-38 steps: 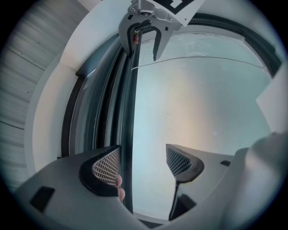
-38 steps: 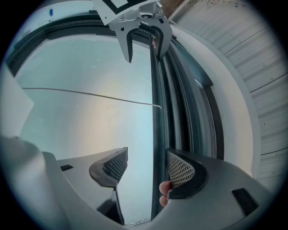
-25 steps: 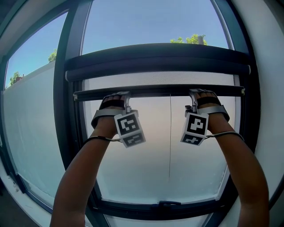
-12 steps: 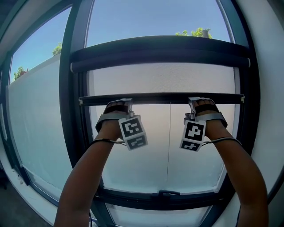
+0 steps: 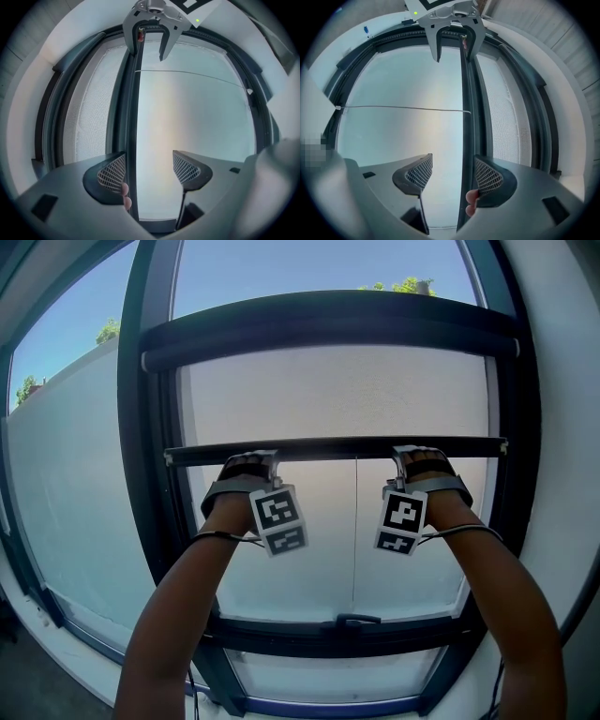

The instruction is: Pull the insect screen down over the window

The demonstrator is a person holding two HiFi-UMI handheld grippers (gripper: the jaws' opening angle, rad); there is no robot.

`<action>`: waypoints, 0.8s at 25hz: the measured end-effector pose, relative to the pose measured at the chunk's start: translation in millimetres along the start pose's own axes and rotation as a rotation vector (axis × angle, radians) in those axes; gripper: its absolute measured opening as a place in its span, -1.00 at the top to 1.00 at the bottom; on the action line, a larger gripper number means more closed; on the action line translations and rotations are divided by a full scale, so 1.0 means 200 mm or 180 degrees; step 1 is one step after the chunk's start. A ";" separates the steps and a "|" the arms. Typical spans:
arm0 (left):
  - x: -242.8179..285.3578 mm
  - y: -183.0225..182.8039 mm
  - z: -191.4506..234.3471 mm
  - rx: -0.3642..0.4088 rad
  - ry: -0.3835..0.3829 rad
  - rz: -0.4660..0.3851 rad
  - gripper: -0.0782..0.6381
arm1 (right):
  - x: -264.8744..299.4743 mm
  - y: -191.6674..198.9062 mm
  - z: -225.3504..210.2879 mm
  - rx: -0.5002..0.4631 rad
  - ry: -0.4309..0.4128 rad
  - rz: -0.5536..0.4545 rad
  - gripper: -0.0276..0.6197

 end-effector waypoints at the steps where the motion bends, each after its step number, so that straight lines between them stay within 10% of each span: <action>1: 0.00 0.00 -0.02 -0.0008 0.0028 -0.0012 -0.06 | -0.01 0.00 0.02 0.0002 -0.0038 0.0023 0.11; 20: -0.09 0.02 -0.35 0.0114 0.0764 -0.0008 -0.06 | -0.12 -0.02 0.33 -0.0095 -0.0699 0.0123 0.11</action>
Point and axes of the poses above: the fingertips, and each gripper's own axes: x forward along the fingers, z to its left, y out of its underside, the point moved 3 cm from there along -x, backward along the fingers, and after that the axes turned 7 degrees about z, right-handed, at the moved point
